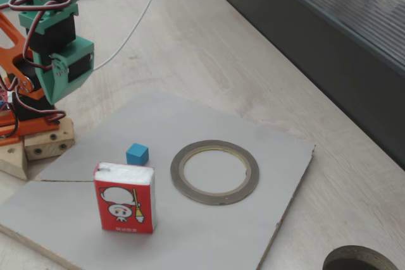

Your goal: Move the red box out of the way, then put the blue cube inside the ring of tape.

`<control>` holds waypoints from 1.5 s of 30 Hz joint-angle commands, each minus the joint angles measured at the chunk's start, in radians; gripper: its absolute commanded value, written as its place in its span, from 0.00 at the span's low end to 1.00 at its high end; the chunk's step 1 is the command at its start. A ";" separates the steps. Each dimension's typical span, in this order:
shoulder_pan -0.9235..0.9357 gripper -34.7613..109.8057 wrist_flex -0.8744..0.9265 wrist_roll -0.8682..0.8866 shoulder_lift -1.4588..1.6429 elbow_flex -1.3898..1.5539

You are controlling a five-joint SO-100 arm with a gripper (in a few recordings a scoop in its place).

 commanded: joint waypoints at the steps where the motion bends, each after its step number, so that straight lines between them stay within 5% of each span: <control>1: -0.011 0.25 0.008 0.006 -0.141 -0.006; 23: -0.005 0.25 0.008 0.008 -0.690 -0.670; 35: 0.417 0.25 0.005 0.000 -0.888 -0.736; 45: 0.474 0.25 0.005 0.006 -1.046 -1.012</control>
